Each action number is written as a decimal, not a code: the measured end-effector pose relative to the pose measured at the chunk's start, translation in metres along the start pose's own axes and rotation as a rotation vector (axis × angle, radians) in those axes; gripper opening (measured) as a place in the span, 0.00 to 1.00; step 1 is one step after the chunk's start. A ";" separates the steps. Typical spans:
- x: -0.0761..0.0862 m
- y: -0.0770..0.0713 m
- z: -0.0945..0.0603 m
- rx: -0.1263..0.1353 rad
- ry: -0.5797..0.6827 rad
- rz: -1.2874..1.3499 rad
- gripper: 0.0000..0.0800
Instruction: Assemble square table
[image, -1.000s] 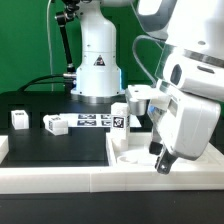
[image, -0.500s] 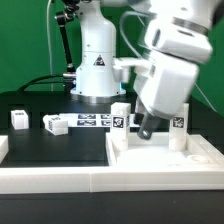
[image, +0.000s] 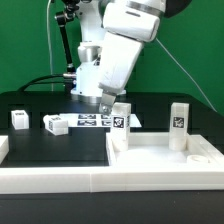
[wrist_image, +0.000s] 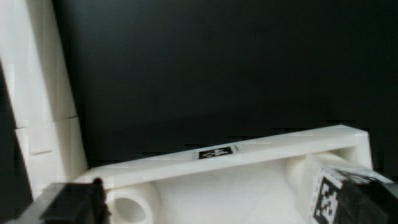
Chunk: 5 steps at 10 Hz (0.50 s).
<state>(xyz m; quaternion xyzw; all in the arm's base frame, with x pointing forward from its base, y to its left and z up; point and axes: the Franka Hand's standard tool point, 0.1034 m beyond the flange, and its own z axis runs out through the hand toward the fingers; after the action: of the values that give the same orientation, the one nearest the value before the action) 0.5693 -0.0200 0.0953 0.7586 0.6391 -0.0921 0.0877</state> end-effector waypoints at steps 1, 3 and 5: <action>0.001 -0.001 0.001 0.002 0.000 0.045 0.81; 0.001 -0.001 0.001 0.003 0.001 0.225 0.81; -0.002 -0.028 0.015 0.024 0.007 0.377 0.81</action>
Offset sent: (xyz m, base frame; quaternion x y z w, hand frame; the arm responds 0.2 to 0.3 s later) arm 0.0000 0.0000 0.0000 0.0000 0.0000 0.1296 0.9916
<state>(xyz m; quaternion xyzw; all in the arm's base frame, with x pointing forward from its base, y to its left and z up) 0.5412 -0.0210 0.0811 0.8663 0.4846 -0.0790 0.0923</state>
